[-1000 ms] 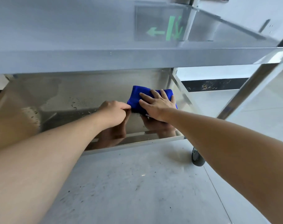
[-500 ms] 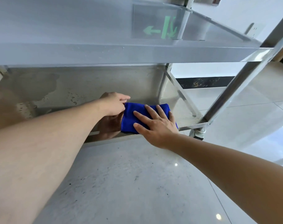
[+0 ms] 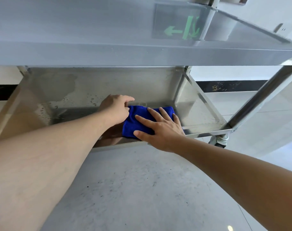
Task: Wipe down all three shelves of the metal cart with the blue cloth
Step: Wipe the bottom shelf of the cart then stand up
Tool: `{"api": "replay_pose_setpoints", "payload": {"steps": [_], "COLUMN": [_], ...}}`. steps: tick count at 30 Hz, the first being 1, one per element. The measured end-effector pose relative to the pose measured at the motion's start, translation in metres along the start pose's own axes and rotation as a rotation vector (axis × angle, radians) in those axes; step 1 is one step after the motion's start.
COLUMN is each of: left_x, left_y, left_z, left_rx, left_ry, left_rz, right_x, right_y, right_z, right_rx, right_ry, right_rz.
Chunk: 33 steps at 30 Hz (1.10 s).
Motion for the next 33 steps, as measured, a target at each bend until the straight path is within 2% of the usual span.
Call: {"api": "replay_pose_setpoints", "payload": {"steps": [6, 11, 15, 20, 26, 30, 33], "left_x": [0.061, 0.090, 0.120, 0.136, 0.138, 0.141, 0.135], "left_y": [0.008, 0.017, 0.028, 0.035, 0.029, 0.025, 0.028], "left_z": [0.035, 0.052, 0.063, 0.066, 0.061, 0.062, 0.065], "left_rx": [-0.122, -0.166, -0.233, -0.300, -0.250, -0.190, -0.193], "left_ry": [-0.079, -0.078, -0.091, -0.092, -0.086, -0.096, -0.123], "left_rz": [0.075, 0.053, 0.103, 0.057, 0.051, 0.097, 0.064], "right_x": [0.025, 0.038, 0.050, 0.069, 0.096, 0.107, 0.120], "right_y": [-0.057, -0.122, -0.174, -0.232, -0.276, -0.274, -0.259], "right_z": [0.000, 0.007, 0.015, 0.021, 0.031, 0.028, 0.021], "right_rx": [-0.039, -0.091, -0.142, -0.168, -0.177, -0.150, -0.144], "right_ry": [0.041, 0.060, 0.069, 0.076, 0.050, 0.045, 0.059], "right_rz": [0.037, 0.010, -0.015, -0.055, -0.062, -0.065, -0.015]}}
Point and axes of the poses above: each hand's wrist, its own y-axis away from the middle knuckle, its own z-axis out of the back of the hand, x = y × z, the point moved 8 cm from there along -y, towards the middle knuckle, and after that the axes turned 4 degrees about -z, right-handed, at the moved point
